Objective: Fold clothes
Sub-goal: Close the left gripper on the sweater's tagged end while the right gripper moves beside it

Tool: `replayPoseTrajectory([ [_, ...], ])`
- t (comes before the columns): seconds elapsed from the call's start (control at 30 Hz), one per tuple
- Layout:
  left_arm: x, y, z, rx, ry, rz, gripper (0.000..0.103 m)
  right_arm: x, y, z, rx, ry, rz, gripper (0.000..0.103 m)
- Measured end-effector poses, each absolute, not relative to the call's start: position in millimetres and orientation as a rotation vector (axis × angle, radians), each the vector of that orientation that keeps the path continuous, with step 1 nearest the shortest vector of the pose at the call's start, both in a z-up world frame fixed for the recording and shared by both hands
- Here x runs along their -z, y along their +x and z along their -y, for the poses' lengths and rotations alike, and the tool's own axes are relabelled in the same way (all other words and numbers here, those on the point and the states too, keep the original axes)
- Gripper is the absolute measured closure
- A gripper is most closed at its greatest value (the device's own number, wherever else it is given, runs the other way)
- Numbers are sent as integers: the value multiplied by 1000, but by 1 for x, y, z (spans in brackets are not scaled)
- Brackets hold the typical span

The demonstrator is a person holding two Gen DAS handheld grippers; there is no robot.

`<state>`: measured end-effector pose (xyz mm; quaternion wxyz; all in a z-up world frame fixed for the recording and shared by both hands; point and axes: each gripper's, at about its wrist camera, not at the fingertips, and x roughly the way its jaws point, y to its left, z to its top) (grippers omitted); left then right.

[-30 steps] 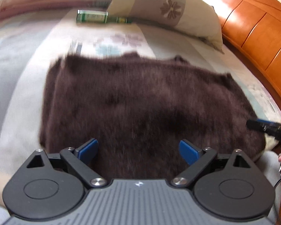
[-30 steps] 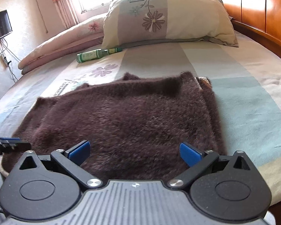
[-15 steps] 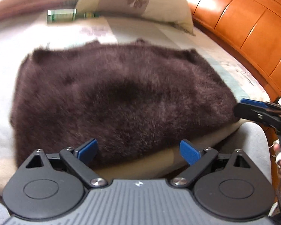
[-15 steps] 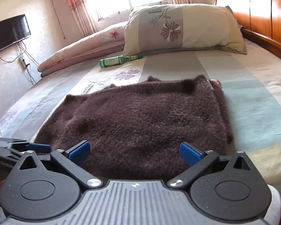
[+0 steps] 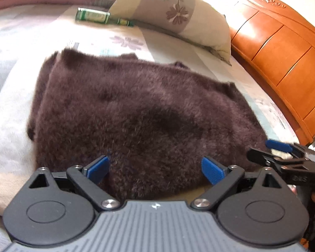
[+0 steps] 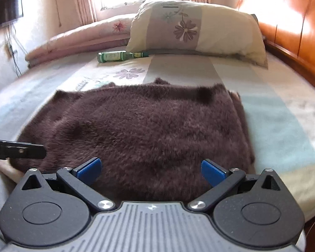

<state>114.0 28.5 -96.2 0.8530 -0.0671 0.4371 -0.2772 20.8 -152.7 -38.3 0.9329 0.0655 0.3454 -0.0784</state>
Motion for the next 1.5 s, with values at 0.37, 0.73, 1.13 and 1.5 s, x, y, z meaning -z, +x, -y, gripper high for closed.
replayPoseTrajectory([
  [0.37, 70, 138, -74, 556, -237, -851, 8, 65, 37, 149, 138, 113, -825, 0],
  [0.73, 93, 183, -87, 550, -273, -911, 8, 59, 44, 141, 129, 131, -836, 0],
  [1.13, 98, 226, -81, 553, -47, -1034, 7, 41, 51, 122, 115, 64, -812, 0],
  [1.5, 47, 217, -106, 628, -99, -947, 6, 23, 72, 82, -47, -26, -767, 0],
])
